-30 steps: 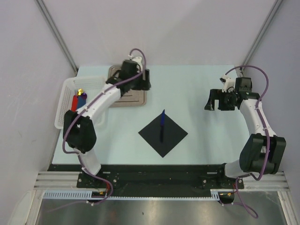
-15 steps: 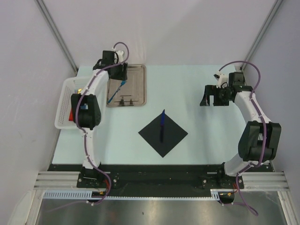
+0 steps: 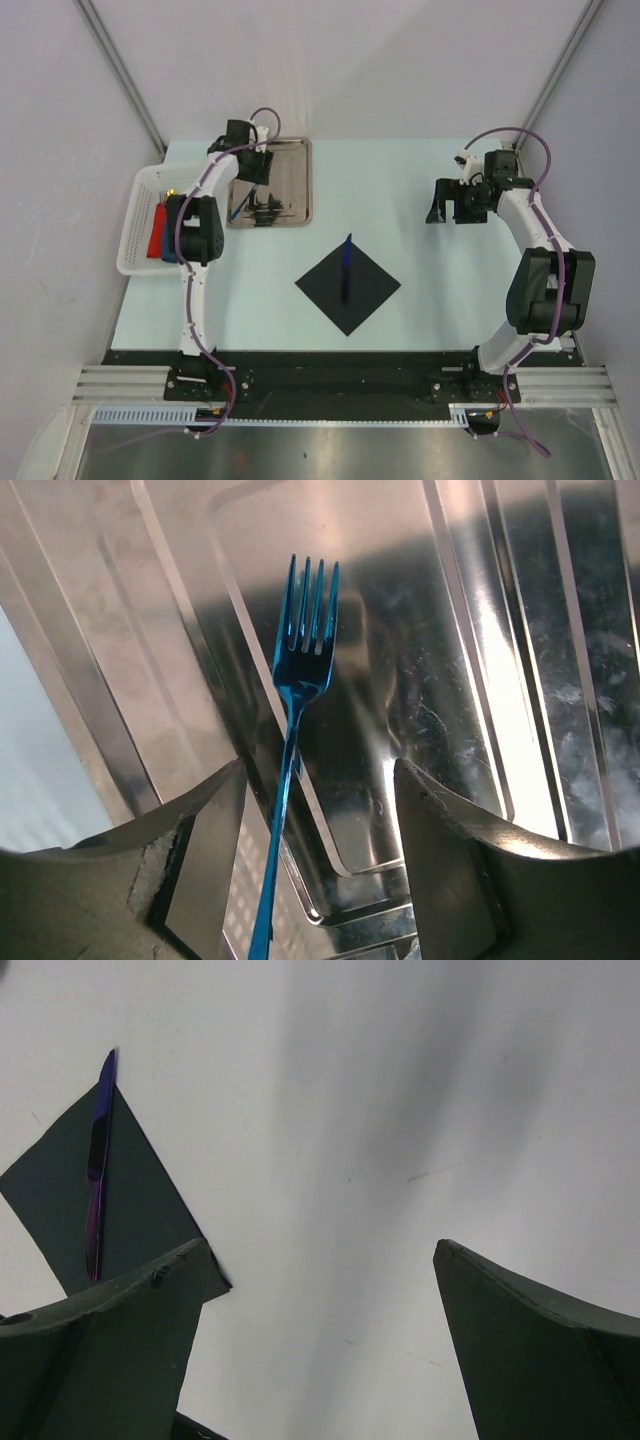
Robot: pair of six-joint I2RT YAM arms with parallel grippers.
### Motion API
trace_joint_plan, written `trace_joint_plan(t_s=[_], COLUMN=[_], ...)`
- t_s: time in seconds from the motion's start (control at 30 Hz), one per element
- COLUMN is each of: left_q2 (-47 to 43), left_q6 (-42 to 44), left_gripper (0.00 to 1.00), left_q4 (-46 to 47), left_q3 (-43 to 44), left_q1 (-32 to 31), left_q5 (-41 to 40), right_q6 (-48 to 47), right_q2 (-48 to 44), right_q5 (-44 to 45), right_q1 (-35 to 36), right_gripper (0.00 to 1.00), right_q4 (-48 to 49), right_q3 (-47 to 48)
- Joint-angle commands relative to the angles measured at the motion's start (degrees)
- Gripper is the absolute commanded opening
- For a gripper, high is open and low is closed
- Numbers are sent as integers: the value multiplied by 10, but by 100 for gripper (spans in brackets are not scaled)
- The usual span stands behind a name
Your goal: Place the utensils on the paper napkin and roll it up
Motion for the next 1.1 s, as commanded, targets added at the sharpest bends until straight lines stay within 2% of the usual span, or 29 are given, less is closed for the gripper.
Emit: trace_joint_plan(t_s=[0.0,0.3,0.4,0.5,0.53,0.6,0.63,0.73,0.9,1.07], left_q2=[19,43,36,19,7,0,-1,-6,-41,-119], left_q6=[22,-9,-27,-44,-48,-51,-52,-54,-84,-190], left_gripper=[65,64,52,33,24,18,8,0,0,0], left_q4=[-13,-29,-42,-33,-23,-16,-18,-22,15,79], left_q3=[36,42,38,7,-2,-18,-18,-17,-41,-77], left_q1=[3,16,20,17,16,9,6,-2,-11,-26], left_q5=[-10,13,41,70,68,47,39,19,-64,-156], right_q6=[7,-1,0,1,2,2,5,5,0,1], right_q2=[5,16,19,22,24,24,26,27,24,16], right_q5=[13,22,21,20,19,17,17,15,14,8], right_q1=[6,8,8,8,8,8,7,8,8,9], right_gripper=[100,100,100,100,100,100,100,100,100,100], right_q4=[8,-1,-1,0,0,1,1,1,-3,-3], right_q3=[30,41,43,45,45,45,45,48,49,45])
